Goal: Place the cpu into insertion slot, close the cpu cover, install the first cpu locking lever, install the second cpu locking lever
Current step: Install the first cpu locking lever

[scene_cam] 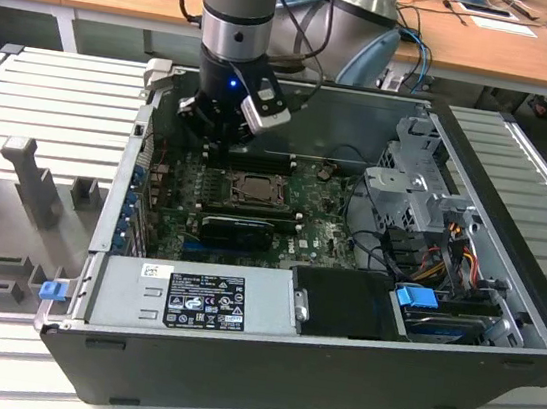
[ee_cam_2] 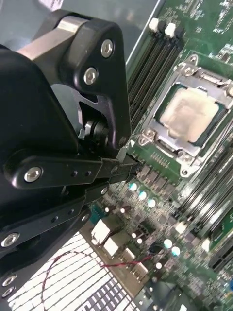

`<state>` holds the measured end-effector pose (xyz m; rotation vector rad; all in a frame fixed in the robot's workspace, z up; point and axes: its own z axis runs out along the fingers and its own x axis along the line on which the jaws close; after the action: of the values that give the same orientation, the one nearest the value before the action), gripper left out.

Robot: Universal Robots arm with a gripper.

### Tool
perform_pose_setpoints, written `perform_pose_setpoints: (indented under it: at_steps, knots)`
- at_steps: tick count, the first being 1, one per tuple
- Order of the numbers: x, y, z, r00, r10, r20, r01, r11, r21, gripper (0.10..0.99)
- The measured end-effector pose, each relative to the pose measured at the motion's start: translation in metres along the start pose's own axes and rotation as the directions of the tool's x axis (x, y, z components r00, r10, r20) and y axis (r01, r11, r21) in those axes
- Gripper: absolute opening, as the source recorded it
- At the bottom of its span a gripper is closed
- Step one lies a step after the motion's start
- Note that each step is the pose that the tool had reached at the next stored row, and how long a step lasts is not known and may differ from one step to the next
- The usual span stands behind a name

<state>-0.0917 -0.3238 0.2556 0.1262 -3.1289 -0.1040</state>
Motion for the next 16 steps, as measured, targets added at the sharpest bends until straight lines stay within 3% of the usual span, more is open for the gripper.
perform_pose_setpoints:
  at_steps: [5, 7, 10, 13, 16]
  knots:
    - [0.0151, 0.0061, -0.0007, 1.0000, 0.000, 0.0013, 0.000, 1.0000, 0.000, 0.106]
    - [0.0183, 0.0136, -0.0002, 1.0000, 0.000, 0.0013, 0.000, 1.0000, 0.000, 0.106]
    - [0.0183, 0.0258, 0.0008, 1.0000, 0.000, 0.0015, 0.000, 1.0000, 0.000, 0.106]
    - [0.0159, 0.0293, 0.0010, 1.0000, 0.000, 0.0013, 0.000, 1.0000, 0.000, 0.106]
    - [0.0052, 0.0297, 0.0010, 1.0000, 0.000, 0.0013, 0.000, 1.0000, 0.000, 0.106]
